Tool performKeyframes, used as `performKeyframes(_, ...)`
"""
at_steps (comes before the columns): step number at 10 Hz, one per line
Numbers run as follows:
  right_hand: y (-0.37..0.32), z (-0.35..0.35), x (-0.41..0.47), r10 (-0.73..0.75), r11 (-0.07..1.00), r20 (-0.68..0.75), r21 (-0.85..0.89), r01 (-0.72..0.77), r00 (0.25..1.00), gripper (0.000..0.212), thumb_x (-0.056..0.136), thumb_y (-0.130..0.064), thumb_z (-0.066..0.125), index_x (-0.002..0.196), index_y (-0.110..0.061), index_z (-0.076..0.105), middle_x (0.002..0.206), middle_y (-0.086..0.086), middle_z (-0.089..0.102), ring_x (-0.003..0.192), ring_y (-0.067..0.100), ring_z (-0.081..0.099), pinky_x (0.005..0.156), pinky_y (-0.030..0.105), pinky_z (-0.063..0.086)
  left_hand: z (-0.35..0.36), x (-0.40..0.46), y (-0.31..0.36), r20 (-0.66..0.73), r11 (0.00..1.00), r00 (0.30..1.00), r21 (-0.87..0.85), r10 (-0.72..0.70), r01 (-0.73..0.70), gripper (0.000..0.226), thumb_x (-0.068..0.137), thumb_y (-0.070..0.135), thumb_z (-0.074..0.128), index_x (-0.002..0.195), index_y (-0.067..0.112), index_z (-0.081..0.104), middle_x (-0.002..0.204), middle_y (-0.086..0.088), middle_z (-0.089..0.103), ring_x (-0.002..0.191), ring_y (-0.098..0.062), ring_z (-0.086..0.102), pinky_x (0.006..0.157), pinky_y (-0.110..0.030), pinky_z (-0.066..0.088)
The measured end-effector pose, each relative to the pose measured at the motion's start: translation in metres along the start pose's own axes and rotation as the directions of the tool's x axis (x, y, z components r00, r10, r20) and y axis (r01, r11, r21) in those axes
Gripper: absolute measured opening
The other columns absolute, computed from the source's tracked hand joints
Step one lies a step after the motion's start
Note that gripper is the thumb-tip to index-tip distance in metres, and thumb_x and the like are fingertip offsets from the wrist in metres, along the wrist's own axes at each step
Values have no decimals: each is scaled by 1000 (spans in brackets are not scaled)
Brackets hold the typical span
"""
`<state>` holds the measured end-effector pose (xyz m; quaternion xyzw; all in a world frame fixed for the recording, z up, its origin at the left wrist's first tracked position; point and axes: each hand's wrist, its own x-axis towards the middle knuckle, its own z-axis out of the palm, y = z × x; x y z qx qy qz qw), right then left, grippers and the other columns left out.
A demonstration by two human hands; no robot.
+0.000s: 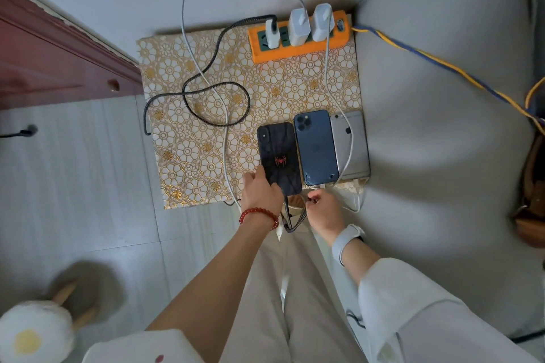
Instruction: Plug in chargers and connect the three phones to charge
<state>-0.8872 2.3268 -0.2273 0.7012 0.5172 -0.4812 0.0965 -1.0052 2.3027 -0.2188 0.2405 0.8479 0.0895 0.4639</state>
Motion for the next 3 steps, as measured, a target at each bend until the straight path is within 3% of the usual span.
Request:
performKeyframes(1, -4, -4, -2, -30, 999, -5, -22, 29, 1000, 27, 85, 0, 45, 109, 3, 57, 109, 23, 64, 104, 37, 57, 87, 34, 43, -6, 5, -3, 81, 999, 996, -35, 27, -24, 42, 85, 13, 45, 126, 10, 43, 118, -20, 46, 84, -23, 43, 74, -29, 37)
performKeyframes(3, -45, -33, -12, -71, 997, 46, 12, 70, 996, 31, 91, -9, 39, 118, -5, 55, 125, 14, 58, 116, 29, 52, 91, 26, 38, -48, 2, 9, 113, 989, 986, 64, 126, -134, 48, 87, 21, 46, 132, 10, 37, 136, -17, 37, 119, -34, 44, 97, -41, 40)
